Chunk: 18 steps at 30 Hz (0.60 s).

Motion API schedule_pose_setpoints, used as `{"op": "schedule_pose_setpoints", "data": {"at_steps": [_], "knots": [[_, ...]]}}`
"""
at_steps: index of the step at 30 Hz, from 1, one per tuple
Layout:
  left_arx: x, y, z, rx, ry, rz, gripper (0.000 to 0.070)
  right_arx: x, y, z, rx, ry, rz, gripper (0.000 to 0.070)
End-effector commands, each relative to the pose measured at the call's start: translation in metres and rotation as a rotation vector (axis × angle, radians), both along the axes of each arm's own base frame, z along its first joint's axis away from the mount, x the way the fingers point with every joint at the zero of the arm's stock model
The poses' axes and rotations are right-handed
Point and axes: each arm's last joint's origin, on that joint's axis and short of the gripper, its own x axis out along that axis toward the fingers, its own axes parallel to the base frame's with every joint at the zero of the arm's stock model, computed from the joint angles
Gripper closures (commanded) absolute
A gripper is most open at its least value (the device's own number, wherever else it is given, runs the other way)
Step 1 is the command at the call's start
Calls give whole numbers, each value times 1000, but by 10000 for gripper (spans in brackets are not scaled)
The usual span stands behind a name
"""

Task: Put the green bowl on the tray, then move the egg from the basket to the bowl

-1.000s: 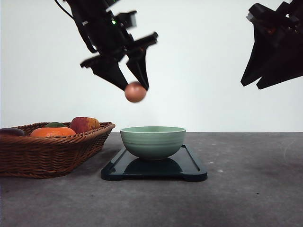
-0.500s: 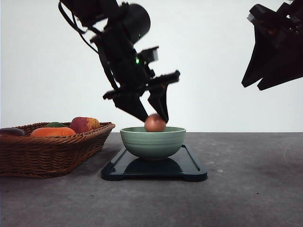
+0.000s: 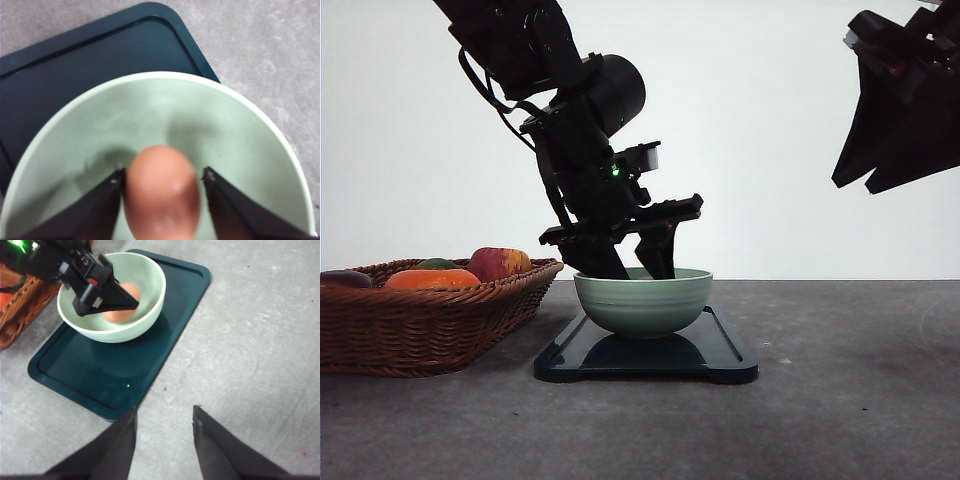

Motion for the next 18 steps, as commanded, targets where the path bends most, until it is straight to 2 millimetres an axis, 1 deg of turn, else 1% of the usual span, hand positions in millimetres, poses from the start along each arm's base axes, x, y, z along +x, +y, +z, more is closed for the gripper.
{"op": "schedule_pose_setpoints", "data": {"at_steps": [1,5,8,10,13,18], "knots": [[3,-6,3,-6,-15,-8,338,1,2,1,9,2,0,491],[2,-6,7,10,10,-8,337,1,2,1,9,1,0,491],[1,-6,17,19,26,-6,338,1,2,1,9,1,0,491],[1,-5,28,23,31,-6,339,1,2,1,9,1,0,491],[-3,-3,49,29,41,-4,339,1,2,1,9,1,0,491],[-18,13,83,29,79,34,340,1,2,1,8,3,-1,491]]}}
